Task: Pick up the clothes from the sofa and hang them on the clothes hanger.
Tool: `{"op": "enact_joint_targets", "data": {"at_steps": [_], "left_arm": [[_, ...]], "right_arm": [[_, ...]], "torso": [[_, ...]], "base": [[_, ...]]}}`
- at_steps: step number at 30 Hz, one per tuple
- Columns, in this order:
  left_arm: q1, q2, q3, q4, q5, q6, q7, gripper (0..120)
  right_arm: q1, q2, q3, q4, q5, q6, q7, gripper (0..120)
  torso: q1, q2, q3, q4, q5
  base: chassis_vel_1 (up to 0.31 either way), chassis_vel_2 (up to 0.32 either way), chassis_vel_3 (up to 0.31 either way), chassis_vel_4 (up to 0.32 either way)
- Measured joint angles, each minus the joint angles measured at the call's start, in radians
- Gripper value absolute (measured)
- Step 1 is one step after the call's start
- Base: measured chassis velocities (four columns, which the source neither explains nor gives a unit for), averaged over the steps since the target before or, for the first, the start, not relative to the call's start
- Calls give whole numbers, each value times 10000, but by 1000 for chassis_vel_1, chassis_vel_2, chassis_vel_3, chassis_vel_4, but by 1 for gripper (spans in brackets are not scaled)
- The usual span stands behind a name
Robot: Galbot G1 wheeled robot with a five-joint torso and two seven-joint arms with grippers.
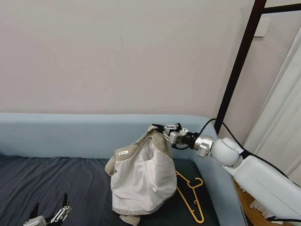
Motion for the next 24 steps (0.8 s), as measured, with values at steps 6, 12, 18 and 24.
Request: {"op": "enact_joint_targets", "data": {"at_steps": [6,12,18,24], "left_arm": [[-1414,1431,-111,1876,-1502,-566,2700,100],[-3346,2542,455,4107,-1242,-804,3431,100],[-5014,2997,1326,5966,-1049,-694,3917,100],[-6331,3120,2312,7350,-885,-767,4308,100]], "right_arm": [[324,603,-215,-230,214,29,5,0],[514,831,-207,-646,529,145,30,0],[734,966,-195,-901,963,339,35,0],[712,934,-125,-699,1200,340,35,0]], "torso": [[0,0,0,-10,-2],[0,0,1,-5,-2],[0,0,1,0,1],[1,0,1,-5,-1]], "base": [[0,0,0,0],[0,0,0,0],[0,0,0,0],[0,0,0,0]]}}
